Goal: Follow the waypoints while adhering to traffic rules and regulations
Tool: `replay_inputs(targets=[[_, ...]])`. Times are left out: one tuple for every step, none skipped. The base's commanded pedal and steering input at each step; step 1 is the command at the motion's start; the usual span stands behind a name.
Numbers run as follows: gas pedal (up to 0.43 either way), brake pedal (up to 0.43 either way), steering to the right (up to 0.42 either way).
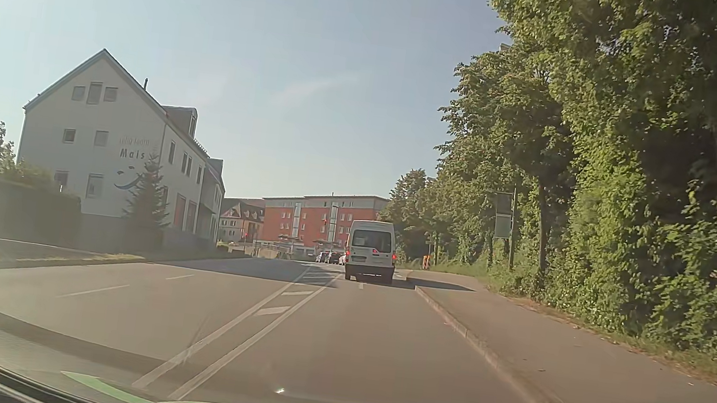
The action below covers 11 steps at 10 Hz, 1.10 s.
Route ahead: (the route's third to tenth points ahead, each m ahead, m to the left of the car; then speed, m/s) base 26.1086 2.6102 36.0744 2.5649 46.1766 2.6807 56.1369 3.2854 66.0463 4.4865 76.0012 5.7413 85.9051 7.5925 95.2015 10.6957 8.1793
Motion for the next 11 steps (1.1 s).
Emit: replay_inputs(targets=[[0.138,0.0,0.0],[0.138,0.0,0.0],[0.138,0.0,0.0],[0.138,0.0,0.0],[0.138,0.0,0.0],[0.138,0.0,0.0],[0.138,0.0,0.0],[0.138,0.0,0.0],[0.138,0.0,0.0],[0.13,0.0,0.0],[0.13,0.0,0.0]])
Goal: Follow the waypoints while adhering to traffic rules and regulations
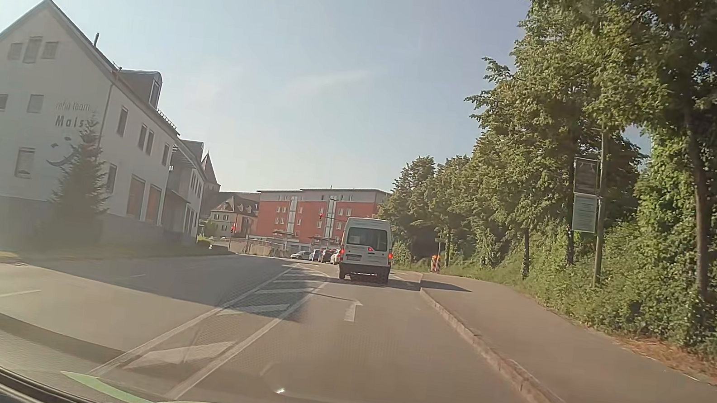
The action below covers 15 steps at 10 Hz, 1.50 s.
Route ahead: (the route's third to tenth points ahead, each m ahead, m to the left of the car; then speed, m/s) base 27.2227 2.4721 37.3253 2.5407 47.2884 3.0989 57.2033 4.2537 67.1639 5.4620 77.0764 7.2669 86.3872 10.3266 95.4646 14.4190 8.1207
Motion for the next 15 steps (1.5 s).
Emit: replay_inputs(targets=[[0.118,0.0,0.0],[0.11,0.0,0.0],[0.098,0.0,0.0],[0.098,0.0,0.0],[0.087,0.0,0.0],[0.079,0.0,0.0],[0.008,0.0,0.0],[0.0,0.0,0.0],[0.0,0.0,0.0],[0.0,0.0,0.0],[0.0,0.0,0.0],[0.0,0.0,0.0],[0.0,0.0,0.0],[0.0,0.0,0.0],[0.0,0.006,0.0]])
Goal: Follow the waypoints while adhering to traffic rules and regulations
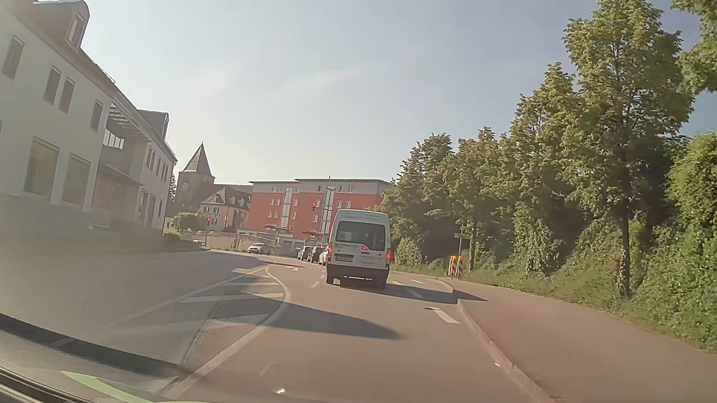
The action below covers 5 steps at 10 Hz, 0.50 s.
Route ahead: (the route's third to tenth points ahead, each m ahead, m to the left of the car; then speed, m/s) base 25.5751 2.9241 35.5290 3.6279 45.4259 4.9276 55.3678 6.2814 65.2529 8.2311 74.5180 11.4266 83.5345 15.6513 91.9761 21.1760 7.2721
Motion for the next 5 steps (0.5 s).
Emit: replay_inputs(targets=[[0.0,0.037,0.0],[0.0,0.073,-0.001],[0.0,0.073,-0.001],[0.0,0.049,-0.001],[0.0,0.03,-0.001]])
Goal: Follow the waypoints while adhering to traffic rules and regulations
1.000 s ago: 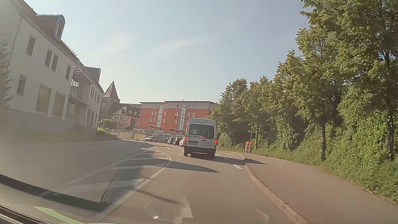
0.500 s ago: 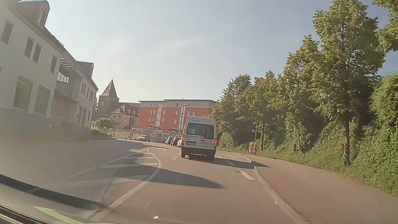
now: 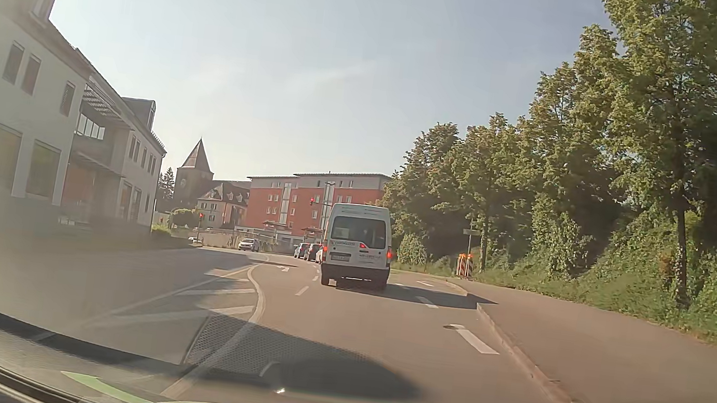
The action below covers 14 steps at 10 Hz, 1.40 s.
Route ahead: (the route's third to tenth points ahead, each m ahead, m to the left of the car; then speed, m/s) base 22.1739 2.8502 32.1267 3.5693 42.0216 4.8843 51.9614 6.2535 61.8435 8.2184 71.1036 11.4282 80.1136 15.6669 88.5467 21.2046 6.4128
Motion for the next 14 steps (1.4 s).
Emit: replay_inputs(targets=[[0.0,0.006,-0.001],[0.0,0.0,-0.002],[0.0,0.0,-0.003],[0.0,0.0,-0.004],[0.0,0.0,-0.004],[0.0,0.0,-0.005],[0.0,0.0,-0.007],[0.0,0.0,-0.008],[0.0,0.0,-0.011],[0.0,0.006,-0.011],[0.0,0.012,-0.011],[0.0,0.03,-0.011],[0.0,0.061,-0.011],[0.0,0.079,-0.011]])
